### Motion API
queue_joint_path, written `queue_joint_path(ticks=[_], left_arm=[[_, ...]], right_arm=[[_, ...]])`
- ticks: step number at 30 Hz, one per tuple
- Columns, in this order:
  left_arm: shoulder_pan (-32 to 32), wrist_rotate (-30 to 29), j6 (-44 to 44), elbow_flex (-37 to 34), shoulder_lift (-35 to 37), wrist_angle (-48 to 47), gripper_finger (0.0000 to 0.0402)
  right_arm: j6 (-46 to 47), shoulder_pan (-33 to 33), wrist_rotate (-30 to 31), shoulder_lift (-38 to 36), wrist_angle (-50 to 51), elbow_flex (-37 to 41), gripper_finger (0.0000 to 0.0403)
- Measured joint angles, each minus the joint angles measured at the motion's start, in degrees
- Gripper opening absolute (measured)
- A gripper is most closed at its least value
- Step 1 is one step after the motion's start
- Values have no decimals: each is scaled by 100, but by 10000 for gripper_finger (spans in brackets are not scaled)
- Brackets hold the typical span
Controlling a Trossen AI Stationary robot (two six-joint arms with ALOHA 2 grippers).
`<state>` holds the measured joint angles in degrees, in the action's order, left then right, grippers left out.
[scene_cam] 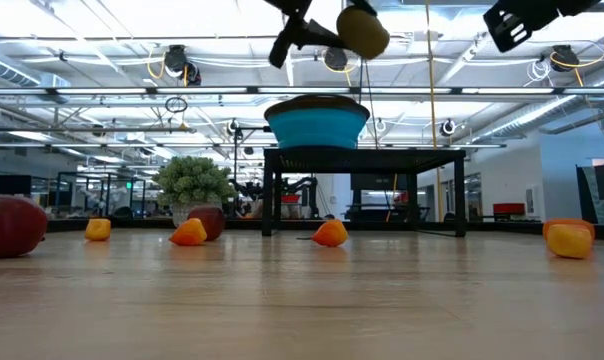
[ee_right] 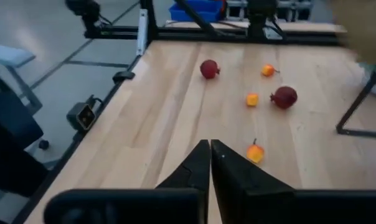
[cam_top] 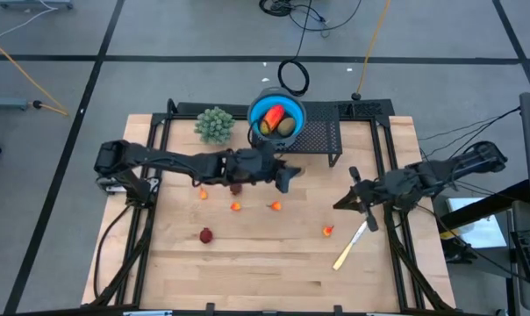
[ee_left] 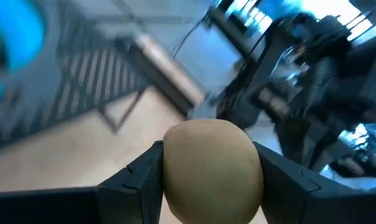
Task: Pick & Place Fruit
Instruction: Put the brown kiwi into the blue strainer bowl on the shelf
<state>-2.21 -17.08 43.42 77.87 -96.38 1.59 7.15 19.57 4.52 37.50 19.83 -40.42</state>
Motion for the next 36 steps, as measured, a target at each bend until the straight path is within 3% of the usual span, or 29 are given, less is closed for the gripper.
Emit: queue_joint_path(ticks=[10, 23, 36], left_arm=[[522, 72, -1676, 3, 213, 646, 200], [1501, 966, -2580, 2, 271, 905, 200], [2152, 957, -4033, 2, 269, 900, 200]], right_arm=[[-425, -2, -333, -882, 70, 2, 1], [-678, -2, -316, -1794, 294, 21, 1], [-829, -4, -119, -2450, -1040, 1278, 1]])
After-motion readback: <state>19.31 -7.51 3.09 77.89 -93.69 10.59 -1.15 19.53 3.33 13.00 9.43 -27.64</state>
